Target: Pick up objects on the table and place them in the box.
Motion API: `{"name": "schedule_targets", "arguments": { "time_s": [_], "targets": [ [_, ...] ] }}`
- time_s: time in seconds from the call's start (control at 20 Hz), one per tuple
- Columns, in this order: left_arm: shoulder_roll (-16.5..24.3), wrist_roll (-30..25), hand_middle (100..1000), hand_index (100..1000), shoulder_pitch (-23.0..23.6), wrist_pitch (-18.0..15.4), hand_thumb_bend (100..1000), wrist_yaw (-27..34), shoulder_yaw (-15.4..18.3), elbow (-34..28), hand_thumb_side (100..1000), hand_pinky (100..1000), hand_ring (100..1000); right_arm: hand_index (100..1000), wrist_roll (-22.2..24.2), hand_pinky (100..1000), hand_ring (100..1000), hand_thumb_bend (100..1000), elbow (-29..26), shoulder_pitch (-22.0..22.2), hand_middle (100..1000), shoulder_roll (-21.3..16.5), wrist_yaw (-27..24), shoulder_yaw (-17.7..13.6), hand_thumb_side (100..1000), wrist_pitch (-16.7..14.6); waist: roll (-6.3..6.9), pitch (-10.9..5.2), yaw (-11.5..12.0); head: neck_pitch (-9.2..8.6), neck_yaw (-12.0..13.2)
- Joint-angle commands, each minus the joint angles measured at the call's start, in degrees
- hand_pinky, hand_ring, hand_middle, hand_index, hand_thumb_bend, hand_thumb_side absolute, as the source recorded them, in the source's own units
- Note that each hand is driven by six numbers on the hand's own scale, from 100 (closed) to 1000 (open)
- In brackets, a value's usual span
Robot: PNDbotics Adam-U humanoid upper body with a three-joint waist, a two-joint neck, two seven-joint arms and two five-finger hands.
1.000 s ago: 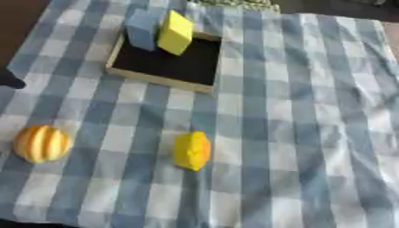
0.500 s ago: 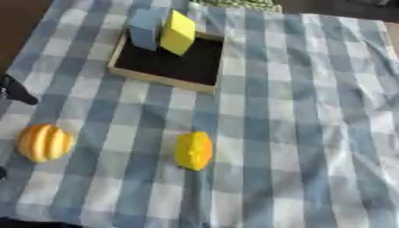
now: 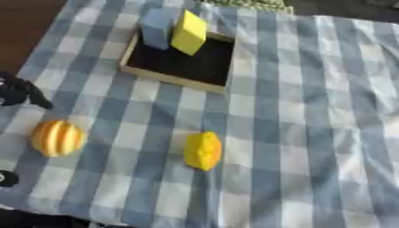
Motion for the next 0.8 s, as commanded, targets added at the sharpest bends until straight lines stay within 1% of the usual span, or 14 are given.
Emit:
{"name": "schedule_targets", "arguments": {
  "time_s": [0.05,0.1,0.25,0.35,0.45,0.7,0.8],
  "targets": [
    [0.93,0.79,769,860,-0.04,-1.37,837,-2.49,0.25,1.56,347,896,840,711,0.22,951,903,100,-0.19,-0.59,552,-0.88,0.12,-0.9,456,0.14,0.9,-1.86,0.06,-0.68,0.34],
    [0.82,1.09,764,856,0.11,-1.73,851,-2.96,0.12,2.3,346,887,833,711,0.28,952,903,100,-0.14,-0.63,552,-0.7,0.12,-0.93,460,0.21,0.91,-1.87,0.07,-0.69,0.38],
    [0.46,2.53,751,846,0.47,-2.78,851,-4.62,-0.11,4.27,342,849,806,710,0.46,954,903,100,0.07,-0.62,549,-0.19,0.16,-1.03,470,0.47,0.9,-1.87,0.1,-0.65,0.44],
    [0.12,4.39,712,833,0.52,-3.24,850,-5.77,-0.06,5.29,332,811,767,710,0.69,954,902,100,0.18,-0.64,548,0.08,0.18,-1.04,470,0.58,0.88,-1.86,0.13,-0.6,0.45],
    [-0.32,6.37,692,814,0.55,-3.33,851,-6.56,-0.09,6.55,305,800,751,710,1.07,955,901,100,0.23,-0.69,545,0.29,0.2,-1.0,470,0.6,0.86,-1.85,0.12,-0.58,0.51],
    [-1.59,9.1,719,802,0.21,-3.23,743,-6.3,-0.28,9.88,267,814,767,709,1.92,958,899,100,0.38,-0.74,541,1.02,0.21,-1.12,475,0.79,0.88,-1.83,-0.02,-0.61,0.61],
    [-2.14,9.66,730,818,-0.08,-3.34,694,-5.6,-0.52,10.91,253,817,767,708,2.1,958,897,100,0.2,-0.44,537,1.21,0.11,-1.22,470,0.8,0.93,-1.8,-0.09,-0.65,0.7]
  ]
}}
